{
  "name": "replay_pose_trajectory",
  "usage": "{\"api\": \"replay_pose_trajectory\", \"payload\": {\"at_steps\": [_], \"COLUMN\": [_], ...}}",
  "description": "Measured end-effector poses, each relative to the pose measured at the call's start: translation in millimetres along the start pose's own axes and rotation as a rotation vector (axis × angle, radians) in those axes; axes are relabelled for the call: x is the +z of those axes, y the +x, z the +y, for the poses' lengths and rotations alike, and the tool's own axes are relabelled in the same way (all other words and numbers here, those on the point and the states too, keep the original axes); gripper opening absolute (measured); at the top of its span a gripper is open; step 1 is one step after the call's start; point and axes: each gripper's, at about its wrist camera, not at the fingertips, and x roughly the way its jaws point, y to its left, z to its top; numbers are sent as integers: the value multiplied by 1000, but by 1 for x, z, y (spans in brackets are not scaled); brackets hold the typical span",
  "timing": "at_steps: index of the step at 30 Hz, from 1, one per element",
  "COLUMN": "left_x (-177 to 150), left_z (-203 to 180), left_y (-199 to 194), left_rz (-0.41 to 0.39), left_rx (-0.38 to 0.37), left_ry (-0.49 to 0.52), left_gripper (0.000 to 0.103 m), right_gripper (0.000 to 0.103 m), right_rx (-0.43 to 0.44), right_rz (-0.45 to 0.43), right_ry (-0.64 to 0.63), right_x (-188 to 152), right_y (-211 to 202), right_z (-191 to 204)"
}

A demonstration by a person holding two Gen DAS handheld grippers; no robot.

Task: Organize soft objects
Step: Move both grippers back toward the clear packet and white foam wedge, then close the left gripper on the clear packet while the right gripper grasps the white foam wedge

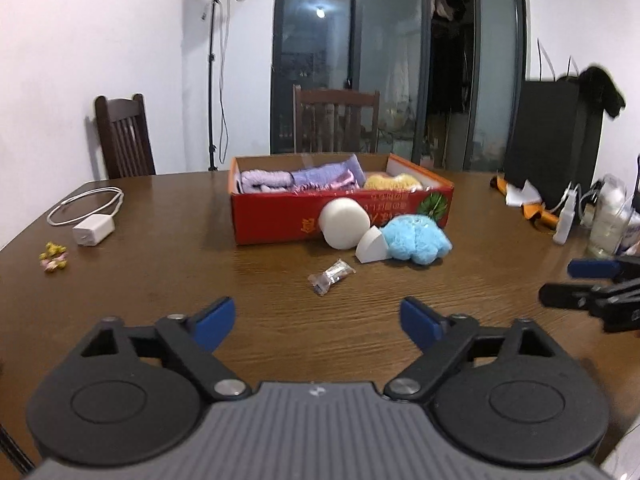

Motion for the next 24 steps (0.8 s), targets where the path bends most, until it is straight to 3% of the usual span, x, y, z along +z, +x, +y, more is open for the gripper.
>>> {"api": "replay_pose_trajectory", "payload": {"at_steps": [4, 7, 12, 14, 19, 21, 24], "left_x": [12, 21, 28, 28, 25, 24, 26], "left_z": [-3, -5, -4, -3, 5, 10, 17], "left_y": [42, 79, 132, 143, 157, 156, 154], "left_rz": [21, 45, 125, 141, 163, 163, 146], "left_rx": [-44, -66, -91, -110, -179, -203, -176], "left_ry": [53, 114, 169, 174, 120, 100, 67], "left_gripper": [67, 55, 54, 49, 18, 17, 16], "right_gripper": [69, 60, 59, 58, 51, 50, 45], "right_rx": [29, 35, 46, 49, 79, 93, 106], "right_rz": [24, 40, 39, 46, 63, 68, 85], "right_ry": [-24, -55, -78, -96, -126, -143, -151], "right_x": [10, 22, 44, 53, 70, 75, 81], "right_y": [19, 38, 70, 85, 121, 139, 164], "right_z": [4, 9, 12, 14, 18, 23, 29]}}
